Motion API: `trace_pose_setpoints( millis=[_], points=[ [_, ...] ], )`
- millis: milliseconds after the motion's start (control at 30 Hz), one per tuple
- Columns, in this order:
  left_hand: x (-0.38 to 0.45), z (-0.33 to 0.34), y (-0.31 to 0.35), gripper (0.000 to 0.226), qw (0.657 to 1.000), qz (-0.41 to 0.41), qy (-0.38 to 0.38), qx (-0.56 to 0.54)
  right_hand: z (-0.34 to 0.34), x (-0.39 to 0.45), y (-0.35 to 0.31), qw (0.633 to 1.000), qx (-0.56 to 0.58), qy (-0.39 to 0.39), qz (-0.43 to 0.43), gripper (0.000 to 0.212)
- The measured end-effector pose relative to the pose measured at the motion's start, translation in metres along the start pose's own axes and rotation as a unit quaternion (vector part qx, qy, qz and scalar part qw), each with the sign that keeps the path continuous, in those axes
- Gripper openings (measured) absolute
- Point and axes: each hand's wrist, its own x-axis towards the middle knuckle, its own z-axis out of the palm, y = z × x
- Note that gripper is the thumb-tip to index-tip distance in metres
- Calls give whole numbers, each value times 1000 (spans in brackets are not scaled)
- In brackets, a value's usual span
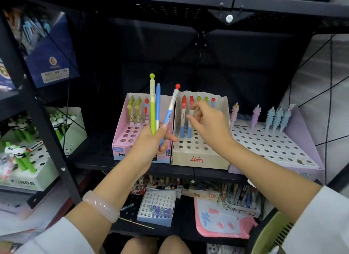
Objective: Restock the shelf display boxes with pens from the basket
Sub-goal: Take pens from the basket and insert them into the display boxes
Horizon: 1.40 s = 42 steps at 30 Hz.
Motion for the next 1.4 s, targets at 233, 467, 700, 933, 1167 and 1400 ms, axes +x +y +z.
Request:
trace_pose_setpoints(
  millis=[233,467,700,933,1167,1400],
  points=[
    [-4,8,0,13,1000,-6,-24,4,-2,14,-33,925,327,-95,167,17],
    [-3,-13,-4,24,998,-21,40,32,-5,12,-18,962,235,10,136,16],
    [-2,-16,-7,19,998,-32,50,27,21,-4,-2,995,33,-60,69,8],
    [-2,-18,-4,10,998,-38,48,4,20,-9,-6,997,-30,-49,49,20],
    [-7,-5,2,19,999,-41,-18,-12,7,-4,-28,956,-145,-12,-255,29],
    [-8,-8,8,27,1000,-23,-5,5,-13,8,-22,953,-139,44,-266,12]
  ],
)
